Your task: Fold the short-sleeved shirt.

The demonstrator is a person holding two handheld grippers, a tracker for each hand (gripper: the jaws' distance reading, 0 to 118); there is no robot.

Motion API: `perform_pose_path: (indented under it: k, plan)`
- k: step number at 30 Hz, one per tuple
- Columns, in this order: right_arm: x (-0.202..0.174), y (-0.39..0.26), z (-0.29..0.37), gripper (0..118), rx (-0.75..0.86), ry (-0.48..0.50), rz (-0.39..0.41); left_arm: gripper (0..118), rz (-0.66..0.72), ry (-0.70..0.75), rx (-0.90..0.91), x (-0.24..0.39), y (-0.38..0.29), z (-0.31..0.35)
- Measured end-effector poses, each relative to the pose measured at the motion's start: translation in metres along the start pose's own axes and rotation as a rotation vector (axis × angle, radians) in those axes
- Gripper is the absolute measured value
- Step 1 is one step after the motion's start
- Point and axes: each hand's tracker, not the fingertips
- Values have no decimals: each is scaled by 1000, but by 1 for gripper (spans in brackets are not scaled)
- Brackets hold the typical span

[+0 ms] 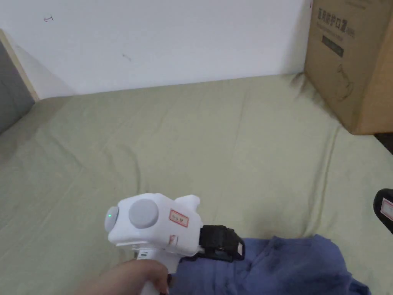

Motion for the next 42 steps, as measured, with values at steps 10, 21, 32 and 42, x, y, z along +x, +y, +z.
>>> perform_pose_path:
  k: [10, 21, 32, 42]
  plan:
    - [9, -11, -8, 0, -38, -5, -22, 114, -4, 107, 104, -20, -4, 64]
    - [8, -13, -9, 0, -63, 16, -18, 0, -103, 111, 25, -6, -24, 4]
    - [15, -8, -9, 0, -78, -18, -22, 0, -191, -142, -147, 50, -24, -57]
    - [10, -5, -13, 0, -85, 2, -30, 0, 50, -19, 184, -41, -10, 71]
